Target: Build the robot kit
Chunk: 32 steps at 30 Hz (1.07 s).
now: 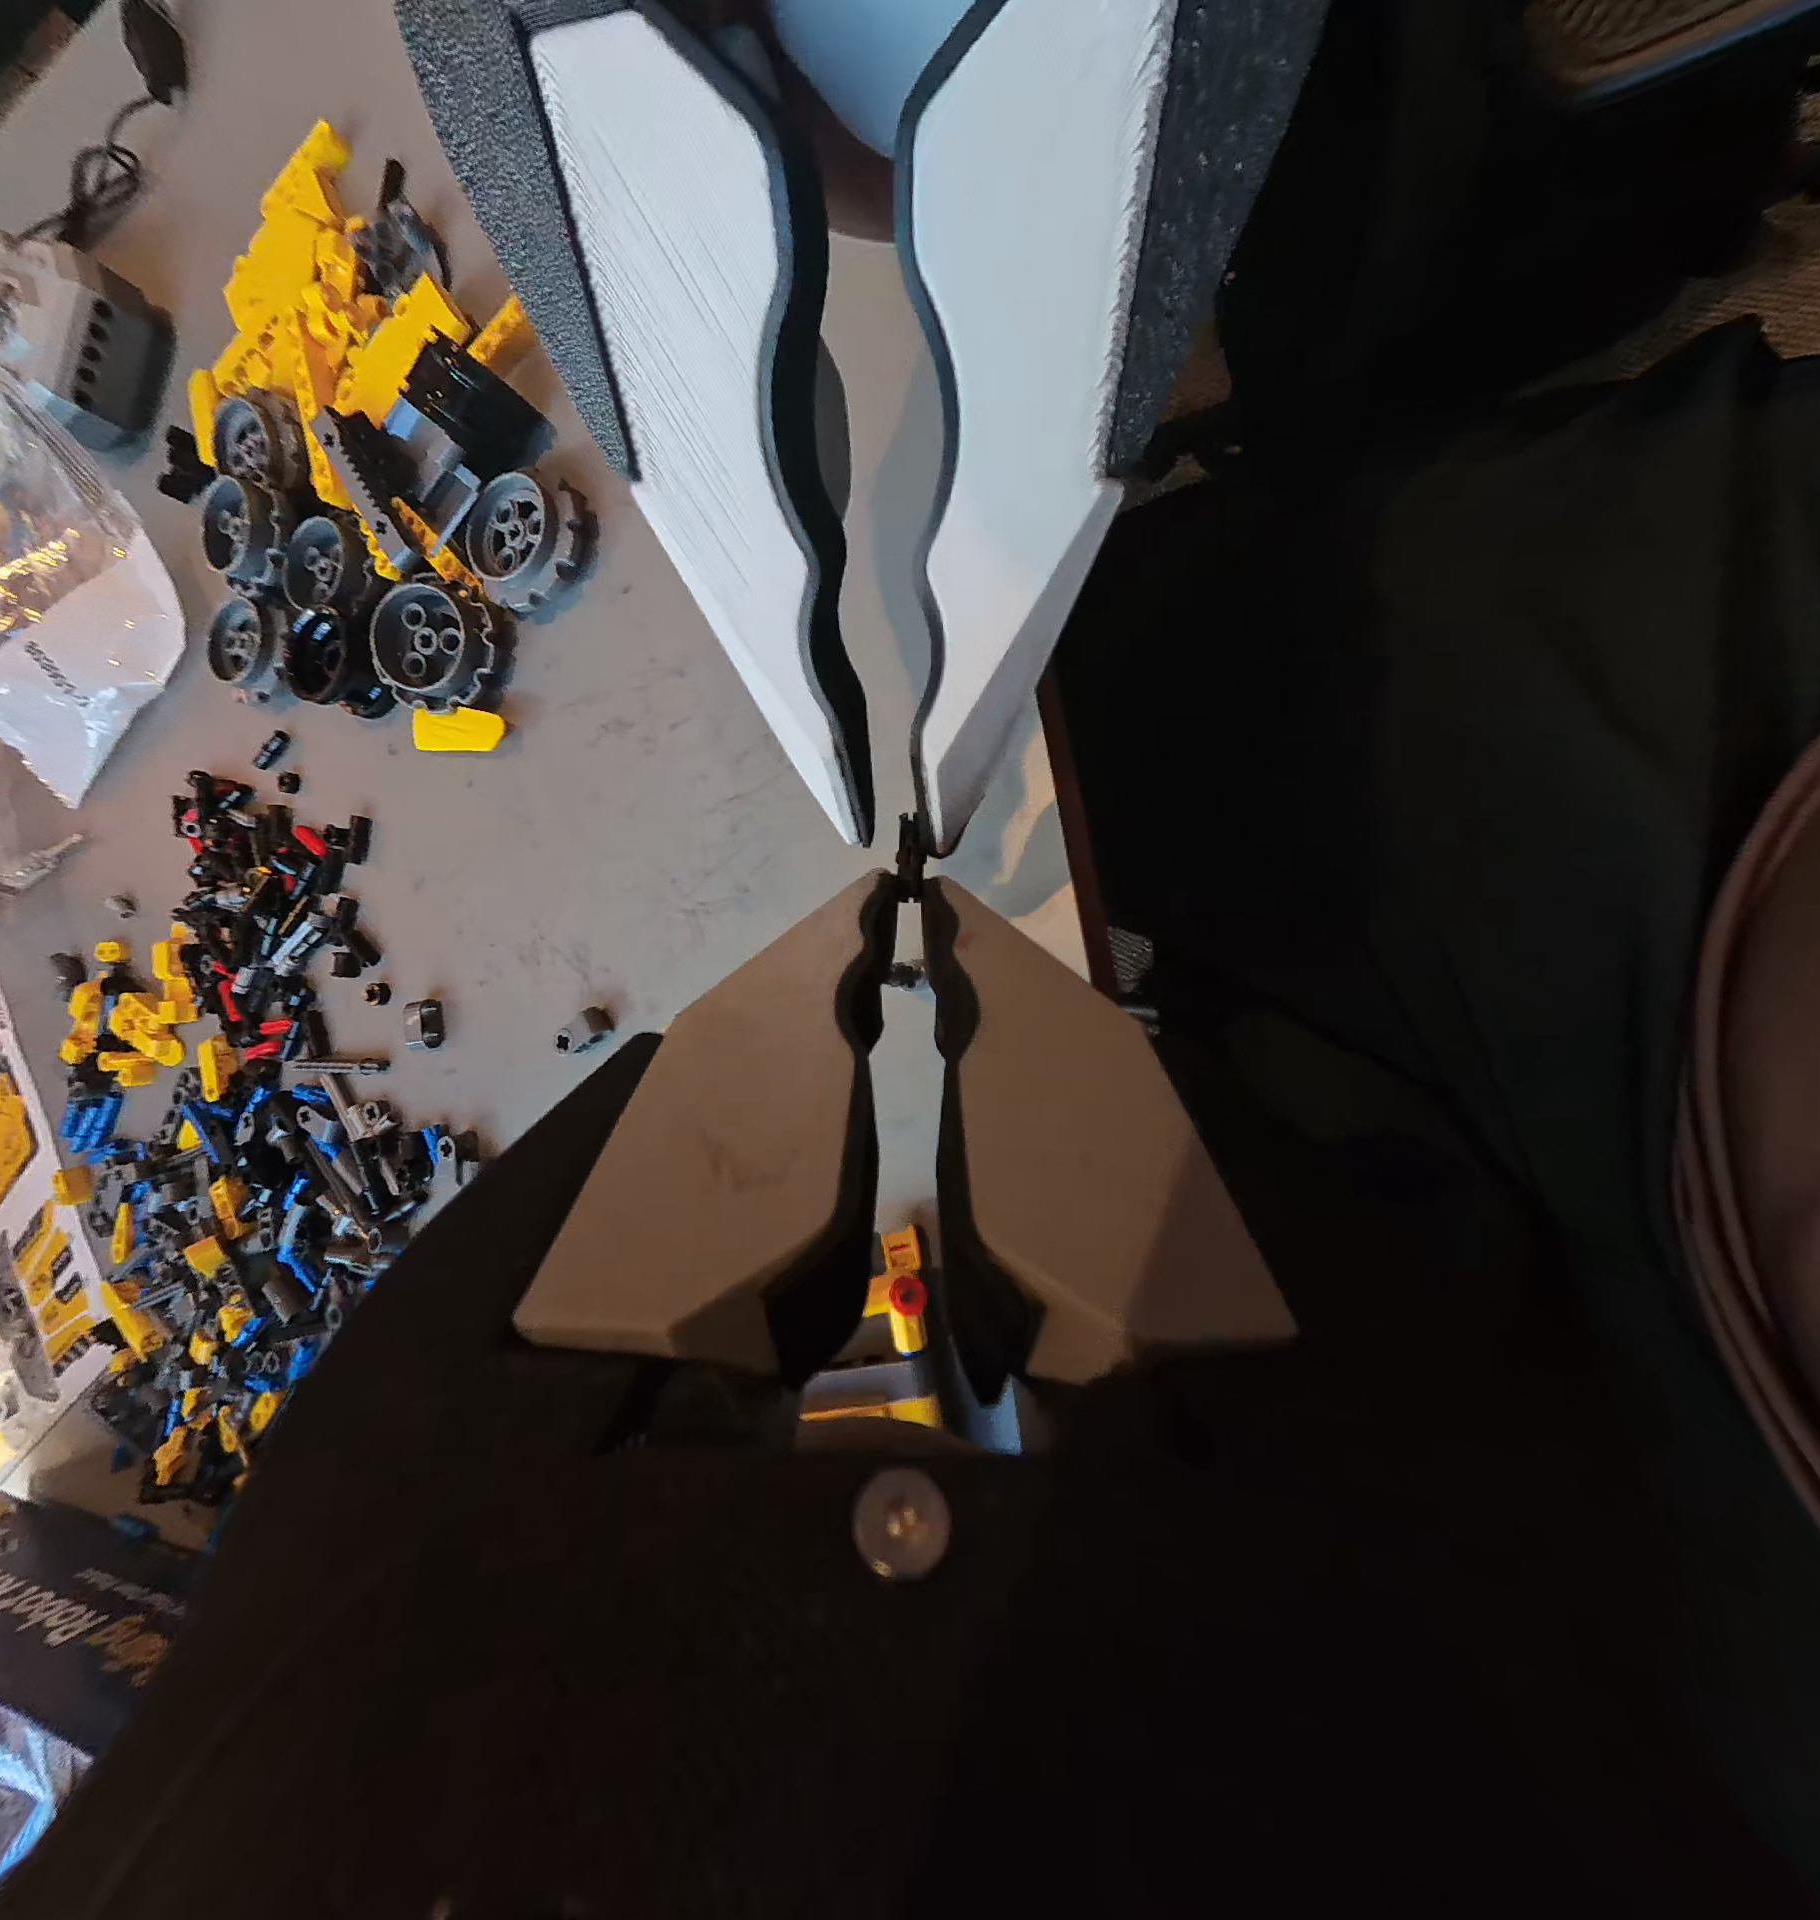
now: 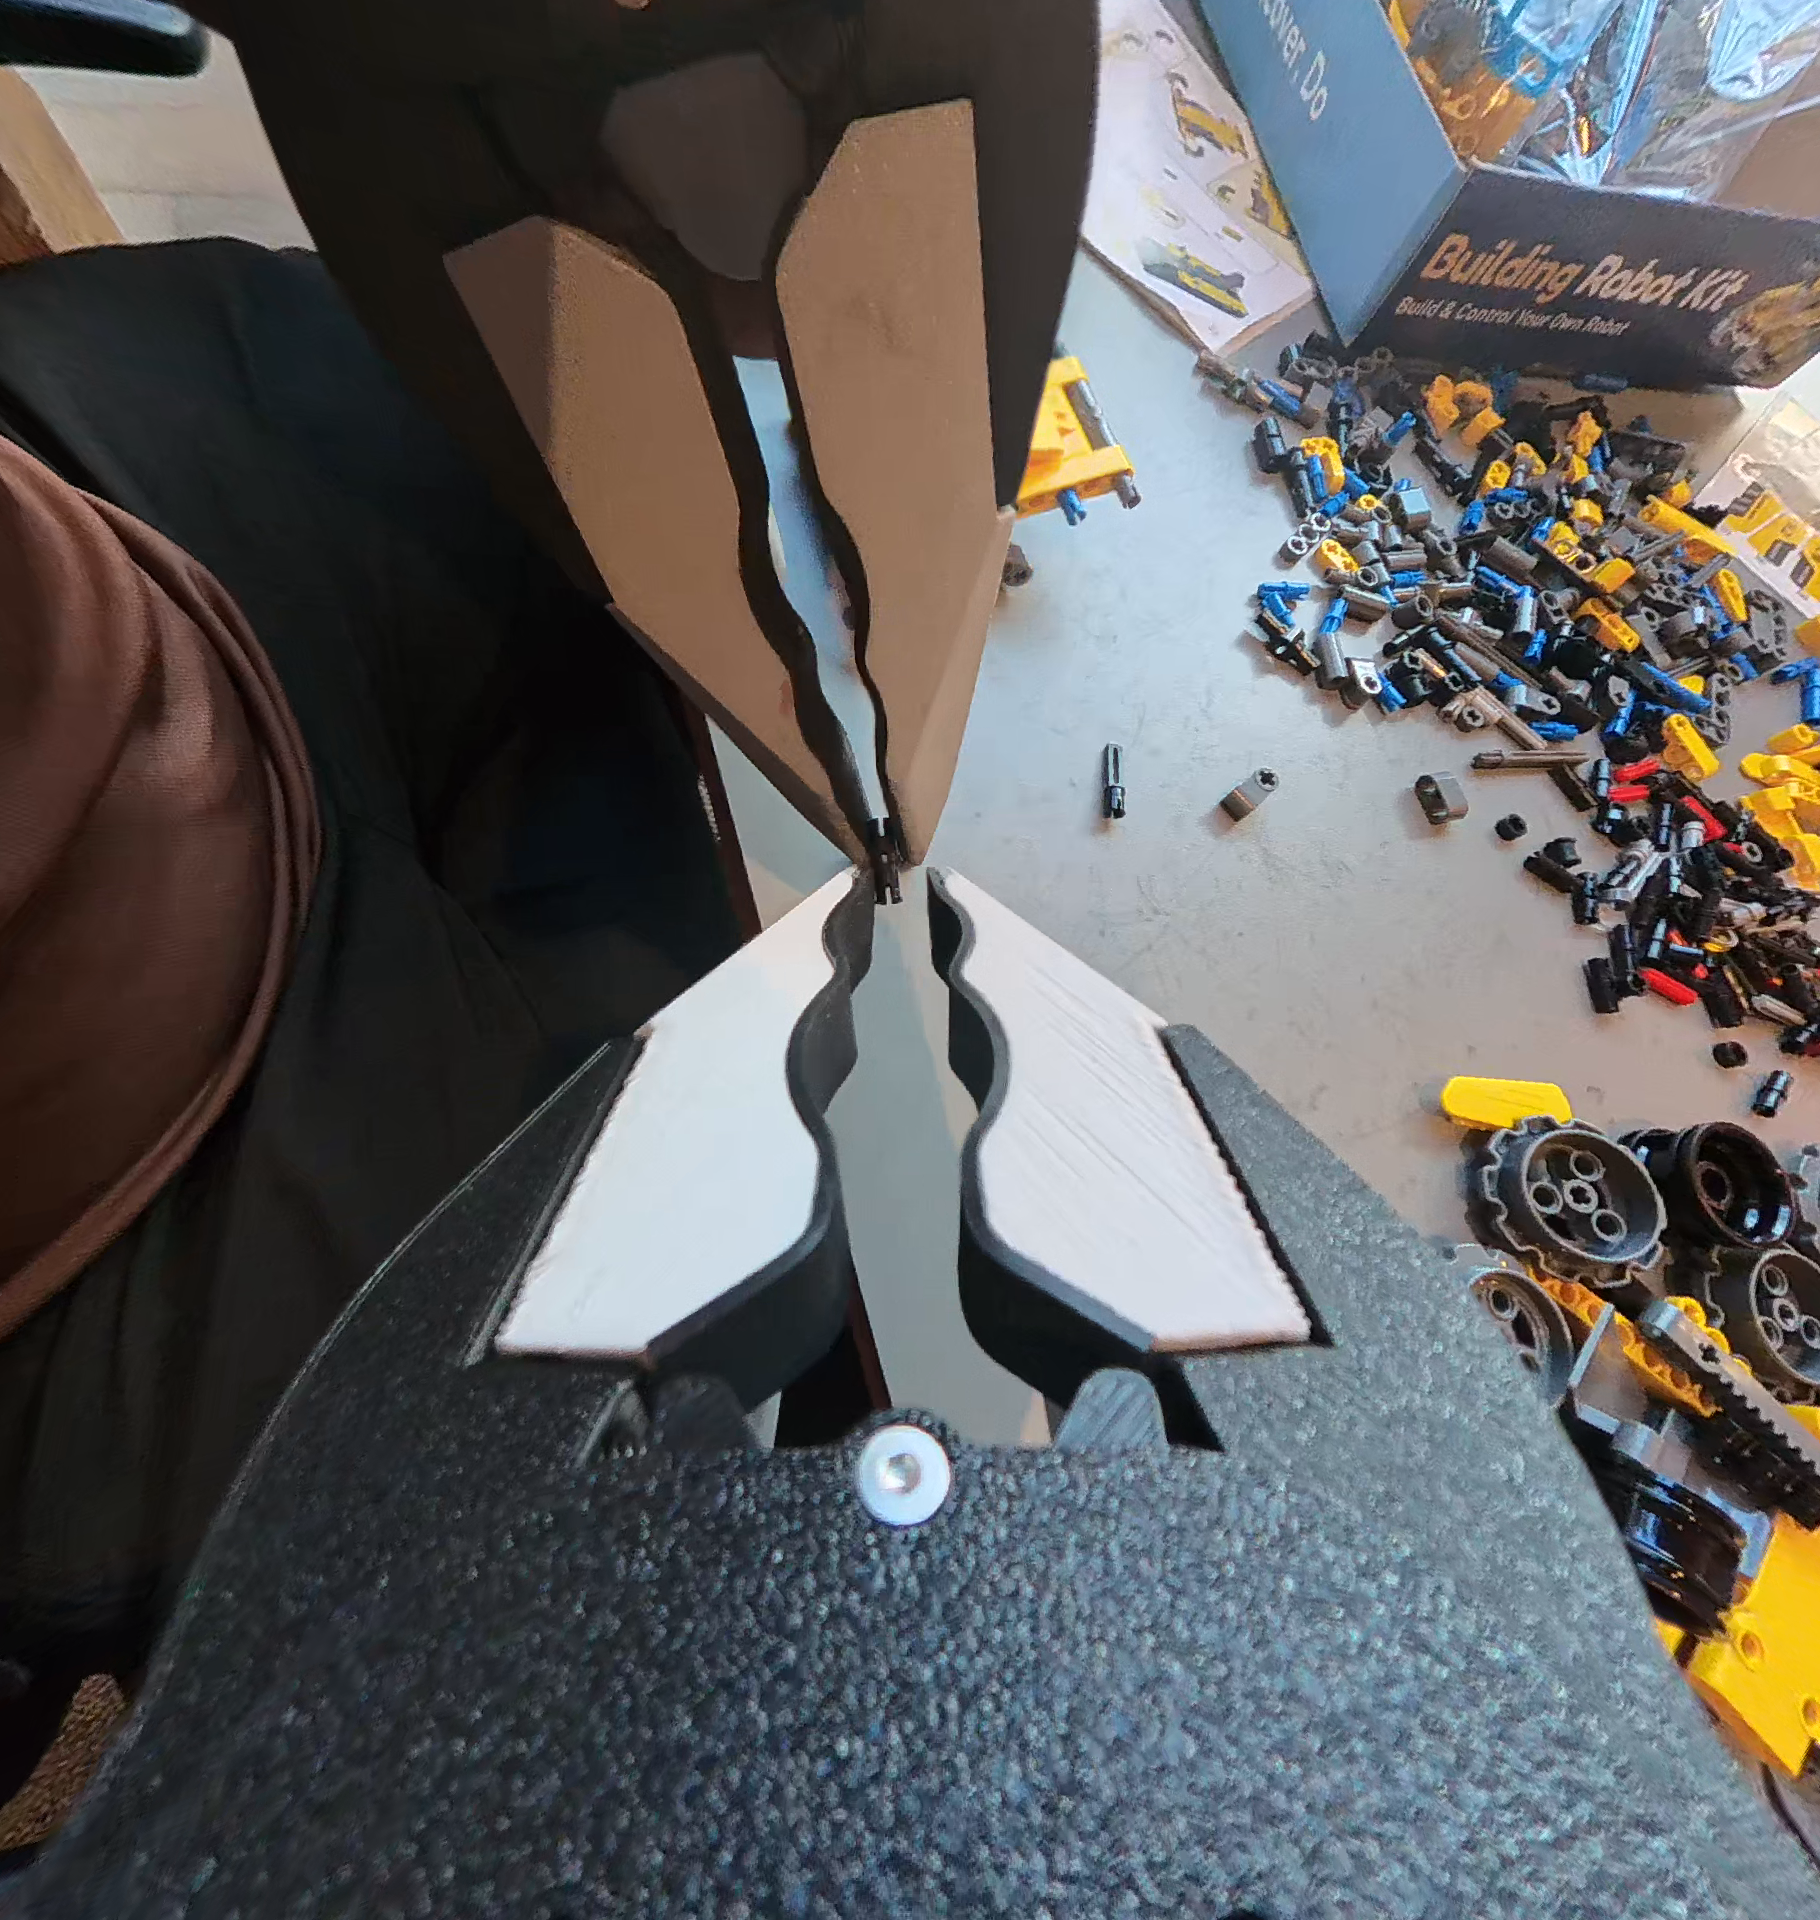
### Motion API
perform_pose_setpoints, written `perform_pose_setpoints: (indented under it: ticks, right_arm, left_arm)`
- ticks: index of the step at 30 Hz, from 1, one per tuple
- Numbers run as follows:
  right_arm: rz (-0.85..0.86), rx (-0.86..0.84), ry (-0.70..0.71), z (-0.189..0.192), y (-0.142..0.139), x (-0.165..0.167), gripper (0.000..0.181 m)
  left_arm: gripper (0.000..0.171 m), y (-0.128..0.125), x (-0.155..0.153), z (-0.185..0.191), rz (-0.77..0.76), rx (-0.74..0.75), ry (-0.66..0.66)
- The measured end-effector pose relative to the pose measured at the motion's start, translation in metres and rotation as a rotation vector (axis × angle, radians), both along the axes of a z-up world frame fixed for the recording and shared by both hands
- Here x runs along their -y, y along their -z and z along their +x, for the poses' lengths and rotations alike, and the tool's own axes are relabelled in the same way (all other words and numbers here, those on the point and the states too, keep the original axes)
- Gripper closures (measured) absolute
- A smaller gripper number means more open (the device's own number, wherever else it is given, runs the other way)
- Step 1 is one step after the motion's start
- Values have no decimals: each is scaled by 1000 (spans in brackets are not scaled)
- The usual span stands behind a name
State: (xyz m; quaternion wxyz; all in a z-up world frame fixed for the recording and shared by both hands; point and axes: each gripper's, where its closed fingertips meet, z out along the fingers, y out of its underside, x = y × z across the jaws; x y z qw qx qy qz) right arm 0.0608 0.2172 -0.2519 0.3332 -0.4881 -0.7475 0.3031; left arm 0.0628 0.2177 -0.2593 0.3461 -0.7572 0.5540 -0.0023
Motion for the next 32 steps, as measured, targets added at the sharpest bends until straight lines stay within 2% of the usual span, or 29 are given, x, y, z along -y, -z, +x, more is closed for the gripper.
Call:
perform_pose_setpoints:
  ticks: [1,8,13,18,19,26,32]
  right_arm:
    - [4,-7,-5,0,-1,1,175]
    - [42,-44,-29,-2,-6,7,180]
    - [35,-67,-24,-3,-11,7,180]
    - [36,-65,-16,-3,-10,4,180]
    - [37,-65,-16,-2,-10,4,180]
    - [36,-76,-18,-1,-16,6,180]
    - [45,-65,-35,-3,-15,12,180]
  left_arm:
    - [169,-1,0,0,12,4,3]
    - [169,-6,3,-2,52,33,6]
    - [169,-12,3,-4,69,103,-63]
    - [171,-14,0,-18,123,73,-136]
    - [165,-15,-1,-20,136,74,-154]
    - [163,-21,14,-11,124,149,-93]
    - [164,-25,15,-6,159,124,-65]
